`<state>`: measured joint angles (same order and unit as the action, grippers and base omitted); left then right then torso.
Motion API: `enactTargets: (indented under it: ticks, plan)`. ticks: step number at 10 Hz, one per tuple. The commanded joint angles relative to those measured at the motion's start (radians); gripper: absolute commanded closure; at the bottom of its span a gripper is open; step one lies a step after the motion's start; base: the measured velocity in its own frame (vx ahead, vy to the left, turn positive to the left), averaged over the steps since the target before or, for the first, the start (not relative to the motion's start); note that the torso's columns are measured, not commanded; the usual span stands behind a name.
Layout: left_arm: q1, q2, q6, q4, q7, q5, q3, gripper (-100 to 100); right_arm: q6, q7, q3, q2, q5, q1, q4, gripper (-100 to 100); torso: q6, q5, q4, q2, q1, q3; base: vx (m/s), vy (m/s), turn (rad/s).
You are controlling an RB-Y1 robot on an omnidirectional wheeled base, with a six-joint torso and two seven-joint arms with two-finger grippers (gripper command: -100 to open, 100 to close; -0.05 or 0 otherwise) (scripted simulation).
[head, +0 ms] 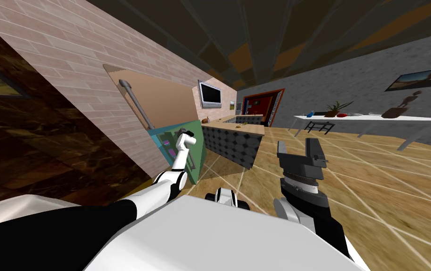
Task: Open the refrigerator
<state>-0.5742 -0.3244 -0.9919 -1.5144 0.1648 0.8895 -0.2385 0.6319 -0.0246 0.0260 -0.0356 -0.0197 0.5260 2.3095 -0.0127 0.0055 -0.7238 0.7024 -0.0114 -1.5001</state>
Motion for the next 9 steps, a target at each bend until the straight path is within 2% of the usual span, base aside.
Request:
enactTargets:
  ticks: [1, 2, 3, 4, 5, 6, 7, 8, 9]
  plan:
    - [-0.002, 0.052, -0.084, -0.027, 0.015, 0.083, 0.041, 100, 0.000, 0.000, 0.000, 0.000, 0.000, 0.000, 0.000, 0, -0.009, 0.000, 0.001, -0.004, 0.000, -0.002, 0.032, 0.061, -0.198]
    - [-0.002, 0.052, -0.103, -0.027, 0.015, 0.113, 0.041, 100, 0.000, 0.000, 0.000, 0.000, 0.000, 0.000, 0.000, 0, -0.005, 0.000, 0.002, -0.006, 0.000, -0.004, 0.027, 0.026, -0.026]
    - [-0.002, 0.052, -0.103, -0.027, 0.015, 0.126, 0.041, 100, 0.000, 0.000, 0.000, 0.000, 0.000, 0.000, 0.000, 0, -0.001, 0.000, 0.001, -0.006, -0.002, -0.004, 0.019, -0.015, 0.019]
    - [0.001, 0.102, -0.162, -0.061, 0.030, 0.167, 0.078, 100, 0.000, 0.000, 0.000, 0.000, 0.000, 0.000, 0.000, 0, 0.000, 0.001, 0.001, -0.004, -0.002, -0.002, 0.069, 0.020, -0.155]
    - [0.001, 0.102, -0.199, -0.061, 0.030, 0.204, 0.078, 100, 0.000, 0.000, 0.000, 0.000, 0.000, 0.000, 0.000, 0, -0.005, 0.001, 0.002, -0.004, 0.000, -0.002, 0.049, 0.060, -0.296]
    - [0.001, 0.102, -0.209, -0.061, 0.030, 0.240, 0.078, 100, 0.000, 0.000, 0.000, 0.000, 0.000, 0.000, 0.000, 0, -0.004, 0.002, 0.002, -0.006, -0.005, -0.004, 0.005, 0.023, -0.106]
    - [0.004, 0.152, -0.262, -0.094, 0.044, 0.272, 0.115, 100, 0.000, 0.000, 0.000, 0.000, 0.000, 0.000, 0.000, 0, 0.003, 0.001, 0.000, -0.006, -0.009, -0.004, 0.040, 0.044, -0.248]
    - [0.004, 0.152, -0.294, -0.094, 0.044, 0.306, 0.115, 100, 0.000, 0.000, 0.000, 0.000, 0.000, 0.000, 0.000, 0, 0.000, 0.002, 0.001, -0.006, -0.008, -0.004, 0.041, 0.056, -0.192]
    - [0.004, 0.152, -0.316, -0.094, 0.044, 0.337, 0.115, 100, 0.000, 0.000, 0.000, 0.000, 0.000, 0.000, 0.000, 0, 0.004, 0.002, -0.001, -0.005, -0.010, -0.004, 0.026, 0.018, -0.039]
